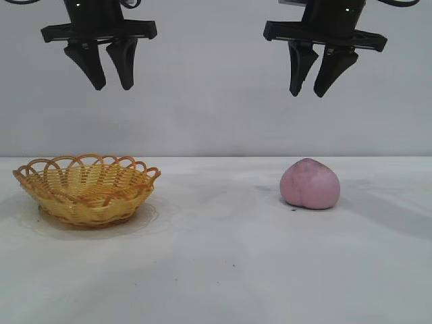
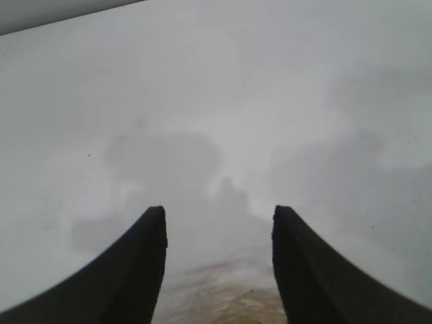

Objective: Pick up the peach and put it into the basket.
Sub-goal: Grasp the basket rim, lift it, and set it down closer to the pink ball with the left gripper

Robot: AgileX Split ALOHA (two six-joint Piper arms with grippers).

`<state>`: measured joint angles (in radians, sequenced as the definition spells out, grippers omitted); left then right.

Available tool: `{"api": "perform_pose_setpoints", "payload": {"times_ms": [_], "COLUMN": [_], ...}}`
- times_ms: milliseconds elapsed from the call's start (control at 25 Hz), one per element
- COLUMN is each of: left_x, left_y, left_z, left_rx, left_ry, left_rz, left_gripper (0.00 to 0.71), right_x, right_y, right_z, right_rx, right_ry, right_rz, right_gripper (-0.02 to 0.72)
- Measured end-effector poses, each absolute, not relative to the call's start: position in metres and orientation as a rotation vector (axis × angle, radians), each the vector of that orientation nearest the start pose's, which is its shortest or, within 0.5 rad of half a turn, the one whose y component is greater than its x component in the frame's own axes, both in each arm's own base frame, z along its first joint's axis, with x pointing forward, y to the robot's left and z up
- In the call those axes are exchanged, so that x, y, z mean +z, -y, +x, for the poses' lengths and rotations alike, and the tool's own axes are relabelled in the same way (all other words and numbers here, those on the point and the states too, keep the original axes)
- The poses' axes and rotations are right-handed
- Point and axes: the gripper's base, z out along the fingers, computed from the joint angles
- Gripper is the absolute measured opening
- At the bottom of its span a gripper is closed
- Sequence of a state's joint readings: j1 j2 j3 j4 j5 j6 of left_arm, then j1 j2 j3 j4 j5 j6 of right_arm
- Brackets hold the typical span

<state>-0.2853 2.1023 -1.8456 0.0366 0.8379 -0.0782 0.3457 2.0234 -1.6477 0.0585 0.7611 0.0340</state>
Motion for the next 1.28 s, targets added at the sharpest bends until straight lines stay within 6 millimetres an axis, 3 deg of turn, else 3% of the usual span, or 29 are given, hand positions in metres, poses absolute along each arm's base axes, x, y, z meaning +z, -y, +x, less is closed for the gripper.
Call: {"api": "perform_pose_setpoints", "payload": {"times_ms": [400,560,680,800,1040,1280], "left_x": [0.248,0.241,0.223,0.208,0.191,0.157], "left_y": [0.130,0.108,0.077,0.058,0.059,0.063], "left_z": [0.455,0.452,0.450,0.449,0.449,0.451], "left_rx": [-0.070,-0.061,-0.182,-0.240,-0.300,-0.396], "left_ry": [-2.587,-2.714,-2.858,-2.933,-2.925,-2.976], "left_rz": [0.319,0.352,0.460,0.544,0.732,0.763], "left_gripper": [0.315,0.315,0.315,0.315,0.315,0.315], "right_x": [0.231,0.230,0.230,0.230,0.229,0.229], "right_y": [-0.156,-0.155,-0.155,-0.155,-0.155,-0.155], "right_z": [0.422,0.420,0.420,0.420,0.420,0.420], "right_rx": [0.198,0.194,0.192,0.192,0.190,0.190], "right_ry": [-2.613,-2.632,-2.636,-2.636,-2.641,-2.641], "right_rz": [-0.369,-0.372,-0.374,-0.374,-0.377,-0.377], "right_gripper": [0.258,0.258,0.258,0.258,0.258,0.258]}}
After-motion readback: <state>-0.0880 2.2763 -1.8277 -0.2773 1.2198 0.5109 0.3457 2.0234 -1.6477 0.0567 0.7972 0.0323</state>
